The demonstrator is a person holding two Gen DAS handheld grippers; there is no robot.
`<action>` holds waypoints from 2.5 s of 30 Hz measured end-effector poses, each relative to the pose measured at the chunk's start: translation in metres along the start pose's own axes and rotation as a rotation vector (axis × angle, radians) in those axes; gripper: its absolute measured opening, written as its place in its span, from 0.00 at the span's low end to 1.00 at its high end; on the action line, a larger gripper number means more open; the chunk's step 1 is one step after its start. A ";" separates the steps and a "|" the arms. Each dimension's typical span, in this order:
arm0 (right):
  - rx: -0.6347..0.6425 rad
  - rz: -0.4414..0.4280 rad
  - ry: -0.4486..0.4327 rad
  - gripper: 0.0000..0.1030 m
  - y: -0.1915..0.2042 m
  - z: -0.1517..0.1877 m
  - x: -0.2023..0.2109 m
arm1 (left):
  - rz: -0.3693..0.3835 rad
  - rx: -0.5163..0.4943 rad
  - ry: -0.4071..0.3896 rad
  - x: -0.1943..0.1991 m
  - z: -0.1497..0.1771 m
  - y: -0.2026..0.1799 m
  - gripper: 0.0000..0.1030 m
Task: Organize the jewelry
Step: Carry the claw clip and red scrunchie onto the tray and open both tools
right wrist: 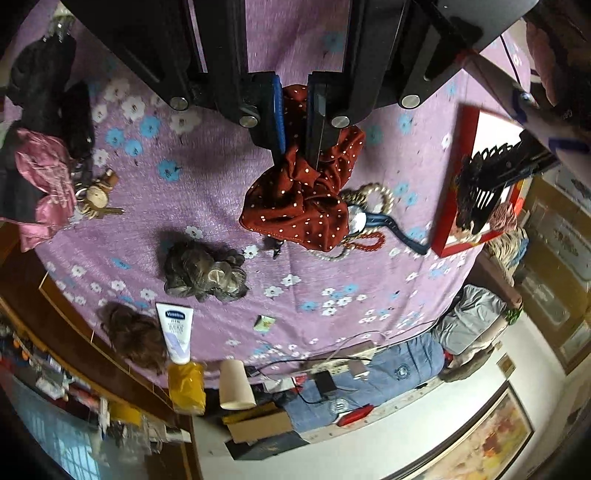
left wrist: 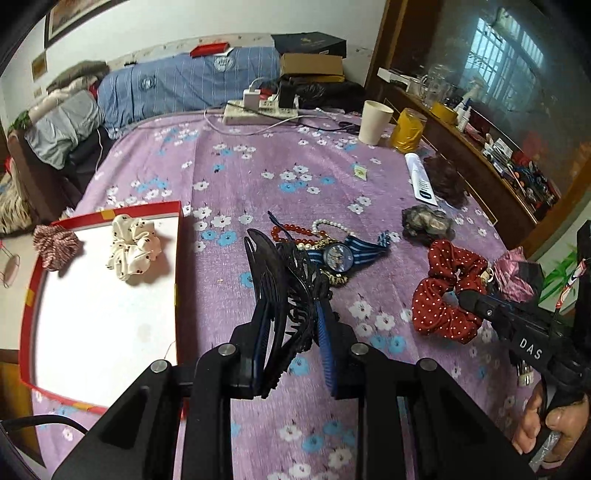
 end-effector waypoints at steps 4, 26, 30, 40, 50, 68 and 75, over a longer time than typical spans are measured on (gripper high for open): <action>0.062 0.049 -0.017 0.09 0.012 0.010 0.015 | -0.004 -0.017 -0.028 0.019 0.008 -0.008 0.23; 0.240 0.256 -0.131 0.09 0.035 0.039 0.072 | -0.031 -0.022 -0.093 0.071 0.037 -0.022 0.24; 0.237 0.258 -0.135 0.09 0.034 0.044 0.078 | -0.035 -0.012 -0.097 0.076 0.043 -0.022 0.24; 0.251 0.204 -0.116 0.09 0.054 0.058 0.071 | -0.109 0.071 -0.082 0.091 0.066 0.023 0.24; 0.237 0.022 -0.099 0.09 0.116 0.037 0.045 | -0.165 0.213 -0.064 0.086 0.056 0.144 0.24; 0.187 -0.194 0.198 0.10 0.300 0.026 -0.140 | -0.225 0.207 0.105 0.000 0.042 0.325 0.25; 0.195 -0.141 0.210 0.47 0.312 0.026 -0.155 | -0.202 0.199 0.100 -0.004 0.041 0.330 0.26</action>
Point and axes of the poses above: each gripper's, at about its wrist camera, not at the fingertips, and x roughly against the way its jaws point, y to its left, z to its underside, the point moved 3 cm from there along -x, roughly the way its jaws point, and after that the axes turned 1 degree about -x, right-handed, at the moved point
